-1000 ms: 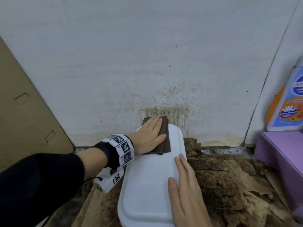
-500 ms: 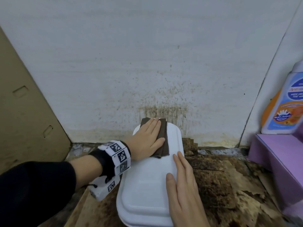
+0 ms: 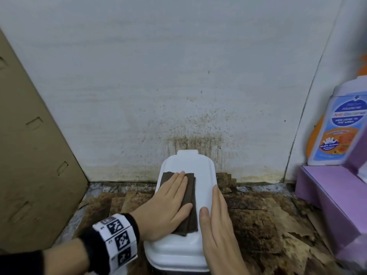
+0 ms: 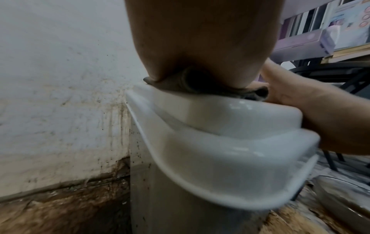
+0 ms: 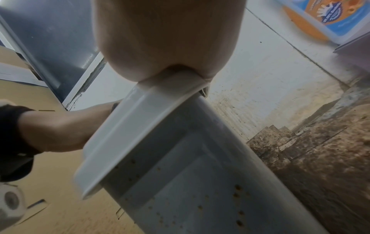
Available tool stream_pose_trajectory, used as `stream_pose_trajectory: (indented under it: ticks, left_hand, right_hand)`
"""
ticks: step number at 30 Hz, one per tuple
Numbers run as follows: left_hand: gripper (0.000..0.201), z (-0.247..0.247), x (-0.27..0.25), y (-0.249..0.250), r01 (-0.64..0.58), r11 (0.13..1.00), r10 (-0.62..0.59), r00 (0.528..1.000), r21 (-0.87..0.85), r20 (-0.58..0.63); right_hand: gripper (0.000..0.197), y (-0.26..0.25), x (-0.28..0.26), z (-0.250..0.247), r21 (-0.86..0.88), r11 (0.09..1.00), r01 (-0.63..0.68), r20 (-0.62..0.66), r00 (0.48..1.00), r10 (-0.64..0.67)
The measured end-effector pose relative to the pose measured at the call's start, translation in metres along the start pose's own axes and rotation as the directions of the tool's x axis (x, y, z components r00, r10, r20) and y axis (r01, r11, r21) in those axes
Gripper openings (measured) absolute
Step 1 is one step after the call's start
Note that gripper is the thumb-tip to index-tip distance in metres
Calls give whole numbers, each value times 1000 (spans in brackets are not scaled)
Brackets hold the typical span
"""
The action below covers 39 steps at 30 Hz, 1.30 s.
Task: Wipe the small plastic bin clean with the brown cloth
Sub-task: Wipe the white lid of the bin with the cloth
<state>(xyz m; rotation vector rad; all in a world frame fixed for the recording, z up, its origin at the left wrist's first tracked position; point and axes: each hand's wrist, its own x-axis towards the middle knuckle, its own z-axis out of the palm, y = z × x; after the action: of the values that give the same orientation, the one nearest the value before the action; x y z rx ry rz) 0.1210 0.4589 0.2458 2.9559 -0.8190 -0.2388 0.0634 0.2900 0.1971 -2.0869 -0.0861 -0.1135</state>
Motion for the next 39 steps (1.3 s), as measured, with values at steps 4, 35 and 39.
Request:
stream_pose_trajectory:
  ticks: [4, 35, 39]
  left_hand:
    - [72, -8, 21, -8, 1, 1000, 0, 1000, -8, 22]
    - [72, 27, -52, 13, -17, 996, 6, 992, -91, -127]
    - [73, 29, -43, -1, -72, 979, 42, 986, -192, -159]
  right_hand:
    - [79, -1, 1, 1, -5, 1000, 6, 25, 1000, -5]
    - [56, 5, -10, -4, 73, 997, 39, -8, 999, -38]
    - [58, 6, -7, -3, 79, 996, 41, -15, 999, -40]
